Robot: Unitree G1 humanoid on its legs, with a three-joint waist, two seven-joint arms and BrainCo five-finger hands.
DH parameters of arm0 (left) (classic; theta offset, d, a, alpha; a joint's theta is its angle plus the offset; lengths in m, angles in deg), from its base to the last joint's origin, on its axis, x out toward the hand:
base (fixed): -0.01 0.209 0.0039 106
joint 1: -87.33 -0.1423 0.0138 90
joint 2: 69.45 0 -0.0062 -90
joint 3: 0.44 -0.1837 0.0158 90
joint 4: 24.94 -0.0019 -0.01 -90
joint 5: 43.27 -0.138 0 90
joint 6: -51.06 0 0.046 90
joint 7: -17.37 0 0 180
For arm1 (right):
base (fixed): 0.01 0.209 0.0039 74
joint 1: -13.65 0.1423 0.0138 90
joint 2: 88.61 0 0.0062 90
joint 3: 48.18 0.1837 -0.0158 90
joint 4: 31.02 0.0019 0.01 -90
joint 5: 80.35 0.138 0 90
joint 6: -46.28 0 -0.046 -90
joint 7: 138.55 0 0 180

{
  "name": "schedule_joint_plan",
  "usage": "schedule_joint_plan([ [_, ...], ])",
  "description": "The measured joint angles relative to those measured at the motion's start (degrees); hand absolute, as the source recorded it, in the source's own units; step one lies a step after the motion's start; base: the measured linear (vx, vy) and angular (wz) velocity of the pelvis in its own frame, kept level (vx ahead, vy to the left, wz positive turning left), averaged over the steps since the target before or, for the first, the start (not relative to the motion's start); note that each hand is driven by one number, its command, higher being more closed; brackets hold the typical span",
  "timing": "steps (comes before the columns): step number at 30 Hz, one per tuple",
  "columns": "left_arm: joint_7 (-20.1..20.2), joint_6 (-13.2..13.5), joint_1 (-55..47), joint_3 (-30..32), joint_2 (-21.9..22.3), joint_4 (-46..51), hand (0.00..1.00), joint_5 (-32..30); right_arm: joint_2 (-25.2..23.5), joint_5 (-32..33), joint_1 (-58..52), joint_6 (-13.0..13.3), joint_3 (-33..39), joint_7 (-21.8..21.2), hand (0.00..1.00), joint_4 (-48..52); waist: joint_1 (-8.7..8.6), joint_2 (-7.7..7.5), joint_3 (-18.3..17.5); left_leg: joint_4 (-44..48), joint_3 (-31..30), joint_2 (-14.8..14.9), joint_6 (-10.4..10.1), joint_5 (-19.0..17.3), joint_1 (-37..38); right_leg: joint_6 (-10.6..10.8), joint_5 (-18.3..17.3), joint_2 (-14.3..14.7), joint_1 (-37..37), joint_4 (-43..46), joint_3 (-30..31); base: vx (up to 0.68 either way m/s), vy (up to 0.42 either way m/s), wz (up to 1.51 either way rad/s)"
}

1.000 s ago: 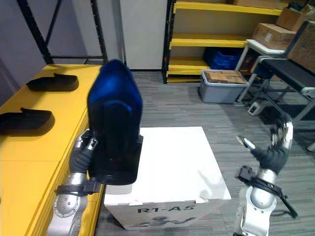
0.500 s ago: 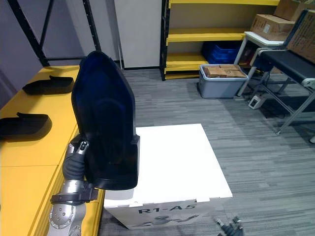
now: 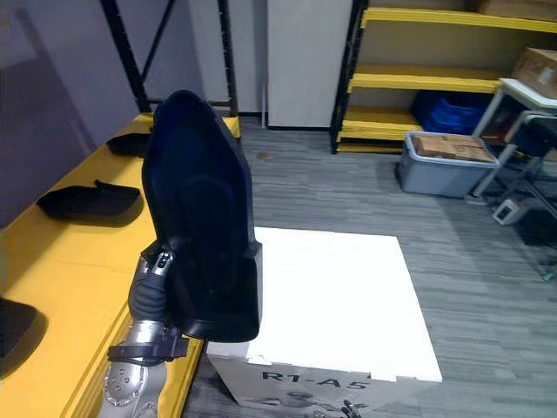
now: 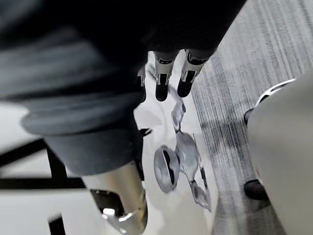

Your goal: Walk over and take plastic housings, then place them on the shelf

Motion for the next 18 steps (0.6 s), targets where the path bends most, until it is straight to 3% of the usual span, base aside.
schedule_joint_plan([
  [4, -0.54, -0.04, 2.23, -0.37, 0.07, 0.29, 1.0, 0.26, 0.68, -1.12, 1.16, -0.15, -1.57, 1.06, 0.0, -0.23, 1.81, -0.42, 3.05, 6.48, -6.58, -1.71, -0.74, -0.48, -5.57, -0.4, -0.97, -0.58, -0.03, 1.54, -6.9, -0.05, -0.045, 0.92],
  [5, -1.02, -0.05, 2.35, -0.51, 0.13, 0.39, 1.0, 0.46, 1.19, -1.2, 1.76, -0.15, -1.9, 1.35, 0.0, -0.57, 1.83, -0.35, 4.05, 7.9, -7.21, -1.89, -2.12, -1.18, -7.25, -0.53, -1.11, -0.85, -0.29, 2.07, -9.32, -0.17, -0.03, 1.03],
  [7, -1.24, -0.08, 2.46, -0.58, 0.19, 0.78, 1.0, 0.8, 1.63, -1.34, 2.29, -0.24, -1.95, 1.55, 0.0, -1.06, 1.8, -0.22, 4.36, 10.95, 1.14, 0.94, -1.97, -3.95, -10.8, -0.66, -1.06, -0.91, -1.05, 2.69, -12.16, -0.16, -0.003, 0.82],
  [8, -1.21, -0.07, 3.31, -1.2, 0.33, 0.85, 1.0, 0.98, 1.96, -1.91, 2.37, -0.31, -2.05, 1.85, 0.0, -1.18, 1.66, -0.32, 4.5, 19.48, 10.47, 4.63, -1.27, -6.08, -15.01, -0.84, -1.15, -1.15, -1.73, 3.17, -14.35, -0.07, 0.023, 0.81],
  [10, -1.11, -0.02, 4.84, -2.75, 0.27, 0.73, 1.0, 1.16, 3.19, -2.82, 1.95, -0.58, -2.3, 2.18, 0.0, -1.26, 1.29, 0.03, 4.34, 31.73, 22.02, 10.65, 1.39, -10.43, -17.21, -0.82, -1.16, -2.36, -1.57, 4.19, -17.4, -0.02, 0.14, 0.79],
  [11, -1.12, 0.19, 6.42, -4.25, 0.17, 0.05, 1.0, 1.37, 4.07, -3.31, 1.38, -0.57, -2.47, 2.24, 0.0, -1.27, 1.06, 1.15, 3.6, 35.8, 27.58, 14.04, 3.22, -10.62, -16.36, -0.38, -1.43, -3.23, -1.23, 6.17, -19.31, 0.02, 0.206, 0.68],
  [12, -1.07, 0.37, 7.55, -5.14, 0.29, -0.53, 1.0, 1.42, 5.2, -3.5, 1.18, -0.58, -2.44, 2.25, 0.0, -1.2, 0.98, 2.26, 3.27, 35.8, 29.45, 14.79, 2.58, -10.7, -16.62, 0.23, -1.9, -3.27, -1.43, 8.09, -20.73, -0.01, 0.222, 1.18],
  [13, -1.03, 0.52, 10.96, -7.32, -0.28, -1.7, 1.0, 1.63, 5.74, -3.59, 1.31, -0.76, -2.27, 2.26, 0.0, -1.46, -1.02, 3.12, 3.08, 32.54, 29.81, 11.84, 2.24, -10.3, -17.36, -0.86, -3.76, -3.67, -2.76, 8.51, -21.68, -0.04, 0.119, 1.54],
  [14, -0.94, 0.67, 12.6, -8.36, -0.24, -2.52, 1.0, 1.79, 5.82, -3.62, 1.28, -0.75, -2.22, 2.26, 0.0, -1.52, -2.68, 2.69, 2.54, 26.54, 27.62, 8.63, 1.63, -9.15, -16.6, -0.94, -3.56, -3.53, -2.68, 6.5, -21.92, -0.11, 0.118, 2.69],
  [15, -0.82, 1.03, 15.95, -10.03, 0.06, -4.74, 1.0, 1.91, 5.5, -3.65, 1.74, -0.72, -1.36, 2.28, 0.0, -3.46, -4.78, 2.74, 2.25, 21.16, 29.43, 6.63, 2.87, -11.26, -13.33, 0.85, -1.38, -5.07, -2.38, 4.7, -25.83, -0.08, 0.07, 2.1],
  [16, -0.94, 1.15, 16.6, -10.19, 0.17, -5.19, 1.0, 1.96, 5.82, -3.59, 2.43, -0.79, -0.91, 2.31, 0.0, -3.99, -4.25, 3.77, 2.16, 20.82, 30.14, 7.54, 1.9, -12.95, -11.91, 1.16, -1.41, -5.32, -2.47, 5.61, -26.62, -0.01, 0.117, 1.66],
  [18, -1.42, 1.34, 17.62, -9.29, -0.53, -7.88, 1.0, 2.01, 5.53, -3.59, 4.36, -0.63, -0.33, 2.29, 0.0, -3.88, -2.91, 3.7, 3.0, 18.13, 30.24, 5.24, 3.08, -11.52, -9.76, 1.8, -0.95, -7.17, -0.87, 6.58, -27.84, 0.03, 0.122, 0.4],
])
